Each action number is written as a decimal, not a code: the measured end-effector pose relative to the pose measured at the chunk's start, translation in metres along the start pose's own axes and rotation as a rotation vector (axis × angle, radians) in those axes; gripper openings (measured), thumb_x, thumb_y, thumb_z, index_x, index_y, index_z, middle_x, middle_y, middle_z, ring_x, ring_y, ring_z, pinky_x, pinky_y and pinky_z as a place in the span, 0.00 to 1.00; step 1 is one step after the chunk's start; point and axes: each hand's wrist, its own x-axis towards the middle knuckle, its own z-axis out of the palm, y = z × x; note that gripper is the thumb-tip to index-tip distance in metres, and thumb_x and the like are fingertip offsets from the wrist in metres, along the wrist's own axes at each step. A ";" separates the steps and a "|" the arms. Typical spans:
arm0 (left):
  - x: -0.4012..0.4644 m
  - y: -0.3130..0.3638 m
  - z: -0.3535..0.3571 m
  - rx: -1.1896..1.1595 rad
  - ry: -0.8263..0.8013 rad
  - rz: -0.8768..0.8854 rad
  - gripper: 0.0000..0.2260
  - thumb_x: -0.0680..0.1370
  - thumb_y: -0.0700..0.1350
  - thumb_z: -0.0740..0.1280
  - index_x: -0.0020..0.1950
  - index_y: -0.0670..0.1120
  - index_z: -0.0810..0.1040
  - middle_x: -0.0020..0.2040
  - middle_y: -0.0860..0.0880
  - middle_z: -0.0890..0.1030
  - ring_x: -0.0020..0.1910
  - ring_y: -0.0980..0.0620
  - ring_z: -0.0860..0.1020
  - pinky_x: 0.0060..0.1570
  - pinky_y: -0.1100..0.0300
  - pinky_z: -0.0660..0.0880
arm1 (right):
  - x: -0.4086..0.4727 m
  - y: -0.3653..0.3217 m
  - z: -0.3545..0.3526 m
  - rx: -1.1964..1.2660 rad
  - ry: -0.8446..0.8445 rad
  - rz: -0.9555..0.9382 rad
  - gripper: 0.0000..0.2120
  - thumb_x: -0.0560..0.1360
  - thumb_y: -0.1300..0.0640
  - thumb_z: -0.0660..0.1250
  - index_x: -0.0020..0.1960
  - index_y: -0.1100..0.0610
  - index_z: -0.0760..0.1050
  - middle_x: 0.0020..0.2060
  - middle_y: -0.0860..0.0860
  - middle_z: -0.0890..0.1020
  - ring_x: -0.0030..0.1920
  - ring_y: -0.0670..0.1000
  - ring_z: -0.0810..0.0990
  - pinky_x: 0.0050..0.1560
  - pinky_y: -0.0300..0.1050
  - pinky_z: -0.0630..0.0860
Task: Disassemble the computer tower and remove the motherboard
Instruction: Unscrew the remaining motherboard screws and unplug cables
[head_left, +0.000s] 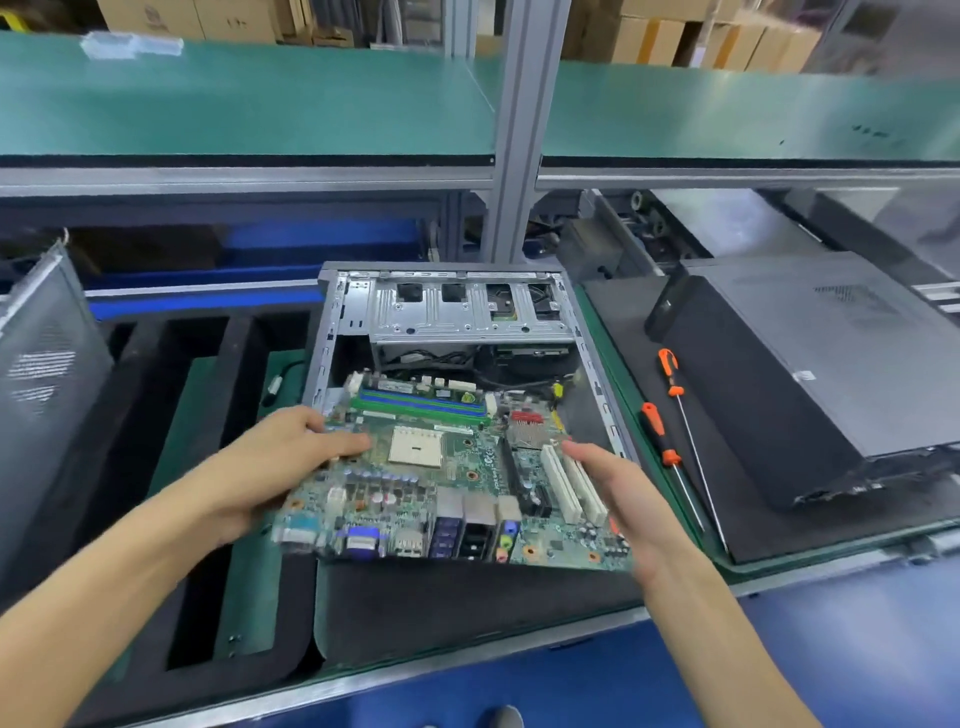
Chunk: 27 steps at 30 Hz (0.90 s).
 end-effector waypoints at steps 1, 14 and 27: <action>-0.001 0.003 -0.005 -0.014 0.015 0.028 0.25 0.68 0.60 0.77 0.46 0.41 0.74 0.38 0.45 0.74 0.38 0.47 0.71 0.41 0.53 0.66 | -0.001 -0.002 0.003 -0.005 0.005 0.004 0.11 0.74 0.45 0.71 0.55 0.42 0.78 0.62 0.37 0.72 0.64 0.42 0.70 0.62 0.45 0.63; -0.016 -0.015 -0.050 0.312 -0.045 -0.027 0.34 0.64 0.68 0.73 0.50 0.39 0.72 0.32 0.41 0.82 0.27 0.44 0.81 0.25 0.56 0.76 | 0.001 0.000 0.039 -0.175 0.011 0.009 0.34 0.74 0.32 0.66 0.77 0.43 0.67 0.78 0.46 0.64 0.79 0.53 0.59 0.75 0.58 0.57; 0.053 0.117 0.093 0.526 -0.048 0.838 0.08 0.82 0.49 0.61 0.59 0.50 0.77 0.50 0.56 0.77 0.48 0.58 0.76 0.48 0.62 0.71 | 0.008 -0.021 0.003 -0.226 0.011 -0.068 0.37 0.77 0.39 0.69 0.80 0.49 0.60 0.78 0.45 0.63 0.76 0.49 0.62 0.61 0.46 0.60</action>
